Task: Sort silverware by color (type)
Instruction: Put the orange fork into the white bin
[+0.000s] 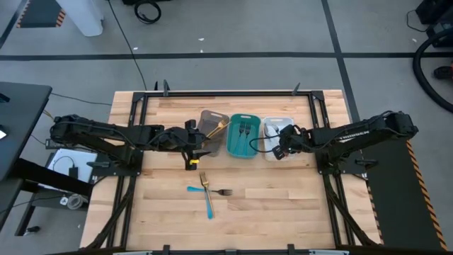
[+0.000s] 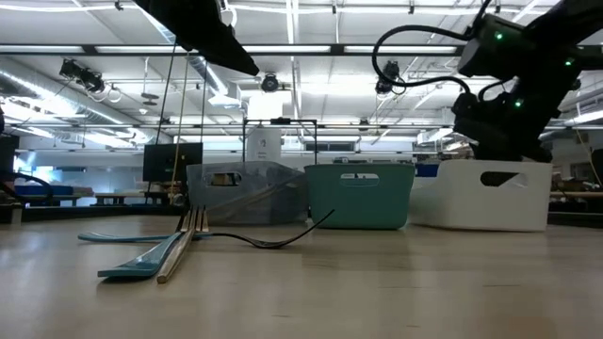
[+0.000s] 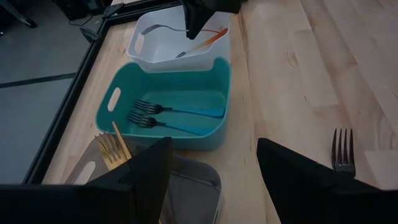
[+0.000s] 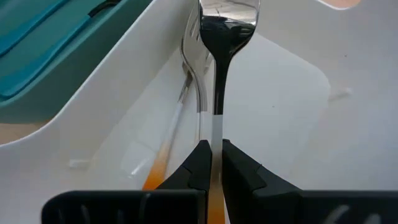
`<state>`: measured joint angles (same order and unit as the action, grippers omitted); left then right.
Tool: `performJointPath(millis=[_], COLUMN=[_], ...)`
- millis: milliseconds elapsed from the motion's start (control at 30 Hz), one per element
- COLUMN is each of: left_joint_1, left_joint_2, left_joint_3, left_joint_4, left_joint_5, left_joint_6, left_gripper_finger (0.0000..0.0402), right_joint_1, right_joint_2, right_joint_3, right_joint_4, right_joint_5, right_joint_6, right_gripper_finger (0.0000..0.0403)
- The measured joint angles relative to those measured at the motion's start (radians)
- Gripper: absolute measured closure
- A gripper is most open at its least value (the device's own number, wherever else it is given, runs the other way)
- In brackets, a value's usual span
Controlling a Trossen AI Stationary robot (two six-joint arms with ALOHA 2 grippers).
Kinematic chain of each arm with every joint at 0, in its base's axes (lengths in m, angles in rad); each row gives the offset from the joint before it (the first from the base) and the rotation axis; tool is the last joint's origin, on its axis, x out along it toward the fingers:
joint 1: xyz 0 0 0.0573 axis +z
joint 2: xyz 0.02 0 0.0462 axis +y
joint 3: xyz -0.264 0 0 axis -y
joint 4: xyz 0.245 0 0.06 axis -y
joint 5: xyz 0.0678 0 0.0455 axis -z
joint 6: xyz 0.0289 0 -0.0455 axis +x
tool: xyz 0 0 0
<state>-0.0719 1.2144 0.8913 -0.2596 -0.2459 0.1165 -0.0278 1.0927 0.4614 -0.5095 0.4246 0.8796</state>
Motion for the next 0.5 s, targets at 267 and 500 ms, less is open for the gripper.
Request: performJointPath(millis=[267,500], left_joint_1=[0.000,0.000], left_joint_2=[0.000,0.000], left_joint_3=[0.000,0.000], left_joint_4=[0.000,0.000], left_joint_5=[0.000,0.000], left_joint_6=[0.000,0.000], left_gripper_finger=[0.0157,0.0157], right_joint_1=[-0.045,-0.066], right_joint_2=[-0.002,-0.002], right_joint_3=[0.002,0.003], right_joint_4=[0.009,0.010], right_joint_5=[-0.065,-0.107], right_joint_6=[-0.020,-0.023], right_gripper_finger=[0.0371,0.0367])
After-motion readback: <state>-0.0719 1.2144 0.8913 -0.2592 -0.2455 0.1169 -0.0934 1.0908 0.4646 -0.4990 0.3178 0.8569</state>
